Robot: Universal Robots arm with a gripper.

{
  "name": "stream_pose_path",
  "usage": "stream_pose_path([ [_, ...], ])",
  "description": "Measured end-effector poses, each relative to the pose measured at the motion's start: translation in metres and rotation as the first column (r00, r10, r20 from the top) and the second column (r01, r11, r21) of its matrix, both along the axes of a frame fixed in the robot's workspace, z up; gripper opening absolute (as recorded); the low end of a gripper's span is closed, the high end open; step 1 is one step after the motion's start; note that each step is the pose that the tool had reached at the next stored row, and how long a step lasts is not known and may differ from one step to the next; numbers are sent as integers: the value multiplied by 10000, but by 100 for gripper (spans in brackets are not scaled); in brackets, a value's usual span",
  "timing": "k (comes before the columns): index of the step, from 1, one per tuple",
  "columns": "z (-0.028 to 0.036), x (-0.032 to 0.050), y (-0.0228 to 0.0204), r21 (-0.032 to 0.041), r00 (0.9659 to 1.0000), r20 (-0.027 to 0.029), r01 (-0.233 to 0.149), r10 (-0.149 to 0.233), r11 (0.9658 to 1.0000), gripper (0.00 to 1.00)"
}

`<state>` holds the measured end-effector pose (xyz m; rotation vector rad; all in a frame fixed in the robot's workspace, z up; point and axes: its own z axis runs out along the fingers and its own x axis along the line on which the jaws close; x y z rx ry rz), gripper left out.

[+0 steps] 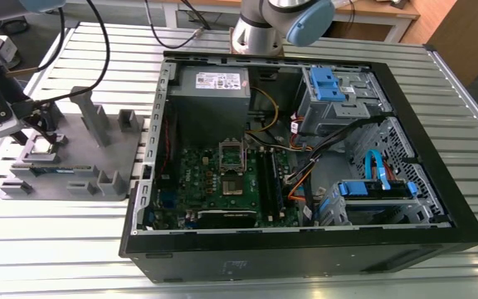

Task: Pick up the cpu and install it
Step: 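Pick up the cpu and move it towards the insertion slot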

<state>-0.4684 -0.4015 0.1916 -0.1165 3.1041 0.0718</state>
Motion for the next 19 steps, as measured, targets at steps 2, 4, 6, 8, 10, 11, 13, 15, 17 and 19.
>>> stream_pose_path([
  [2,-1,2,0,-2,10000,-2,-4,4,10000,59],
  [4,-2,4,-1,-5,10000,-3,-4,4,10000,59],
  [6,-3,6,-3,-6,10000,-5,-5,5,10000,59],
  [8,-9,10,-6,-5,10000,-2,-13,13,10000,59],
  [10,-12,11,-10,-5,10000,-2,-23,23,10000,59],
  [11,-12,12,-13,-6,10000,-2,-24,24,10000,59],
  [13,-13,13,-17,-11,10000,-3,-22,22,10000,59],
  [15,-13,22,-25,-12,10000,-1,-23,23,10000,59],
  [17,-12,36,-31,-13,10000,-4,-23,23,10000,59],
  [19,-13,51,-33,-12,10000,-4,-22,22,10000,59],
])
